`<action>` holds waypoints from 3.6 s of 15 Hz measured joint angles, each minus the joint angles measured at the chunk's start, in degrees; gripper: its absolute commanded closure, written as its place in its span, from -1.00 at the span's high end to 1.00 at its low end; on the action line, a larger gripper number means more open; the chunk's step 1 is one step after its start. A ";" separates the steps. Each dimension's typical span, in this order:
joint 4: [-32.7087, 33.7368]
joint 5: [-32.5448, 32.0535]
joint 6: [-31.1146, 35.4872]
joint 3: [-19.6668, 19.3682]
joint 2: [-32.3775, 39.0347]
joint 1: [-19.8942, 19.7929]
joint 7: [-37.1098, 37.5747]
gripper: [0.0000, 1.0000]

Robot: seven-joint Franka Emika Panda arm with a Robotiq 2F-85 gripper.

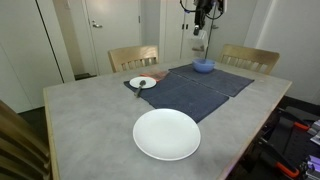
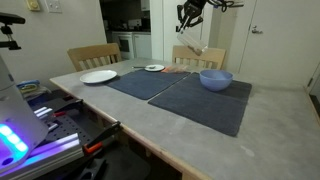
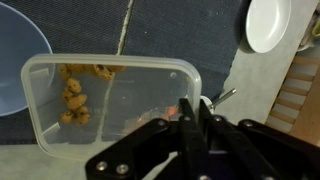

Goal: Pour the contents in the lunchbox into the bowl

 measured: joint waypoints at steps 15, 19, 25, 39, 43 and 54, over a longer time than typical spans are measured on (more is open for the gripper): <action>4.22 16.07 -6.53 0.17 3.72 -5.91 0.73 -0.95; 5.90 18.84 -6.50 -0.36 5.02 -7.80 1.07 -0.95; 8.26 23.90 -6.50 -1.25 7.32 -10.93 2.03 -0.95; 10.30 35.00 -6.52 -1.84 10.88 -15.56 4.25 -0.95; 10.30 38.57 -6.77 -2.28 11.02 -17.36 5.40 -0.95; 10.30 47.60 -14.91 -2.51 13.64 -22.25 11.35 -0.95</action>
